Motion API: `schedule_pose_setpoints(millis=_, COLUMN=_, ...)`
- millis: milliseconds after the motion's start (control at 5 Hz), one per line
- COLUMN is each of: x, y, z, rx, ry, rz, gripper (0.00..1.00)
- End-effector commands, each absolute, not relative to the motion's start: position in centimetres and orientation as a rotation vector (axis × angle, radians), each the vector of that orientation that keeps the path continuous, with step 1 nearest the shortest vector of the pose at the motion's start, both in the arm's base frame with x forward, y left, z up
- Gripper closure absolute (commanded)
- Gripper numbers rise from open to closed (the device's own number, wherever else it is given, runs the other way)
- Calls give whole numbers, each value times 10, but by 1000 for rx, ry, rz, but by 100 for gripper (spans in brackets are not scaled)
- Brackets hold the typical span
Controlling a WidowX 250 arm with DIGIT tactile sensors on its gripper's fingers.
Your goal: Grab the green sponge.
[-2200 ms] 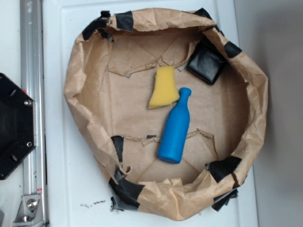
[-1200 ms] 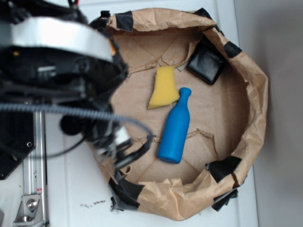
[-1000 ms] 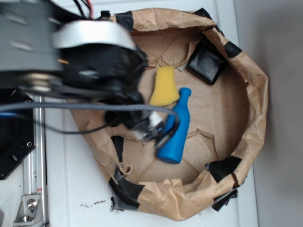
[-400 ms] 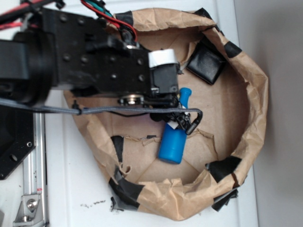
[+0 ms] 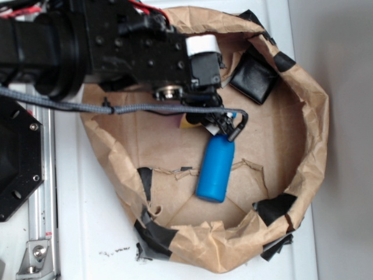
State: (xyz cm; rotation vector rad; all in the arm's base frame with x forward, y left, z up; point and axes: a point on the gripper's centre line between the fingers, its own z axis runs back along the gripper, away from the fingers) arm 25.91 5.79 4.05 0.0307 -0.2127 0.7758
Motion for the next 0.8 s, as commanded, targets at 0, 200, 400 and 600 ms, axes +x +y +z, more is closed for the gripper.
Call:
schedule_pose_setpoints(millis=0, x=250, y=91, z=36, rx=58, ry=-177, rz=801, gripper=100)
schedule_pose_setpoints(millis=200, x=251, y=84, z=36, rx=64, ry=-175, rz=771, gripper=100)
schedule_pose_setpoints(millis=400, x=253, y=79, z=38, rx=61, ry=-177, rz=758, gripper=100)
schedule_pose_setpoints(millis=600, x=255, y=76, z=37, rx=49, ry=-171, rz=742, gripper=100)
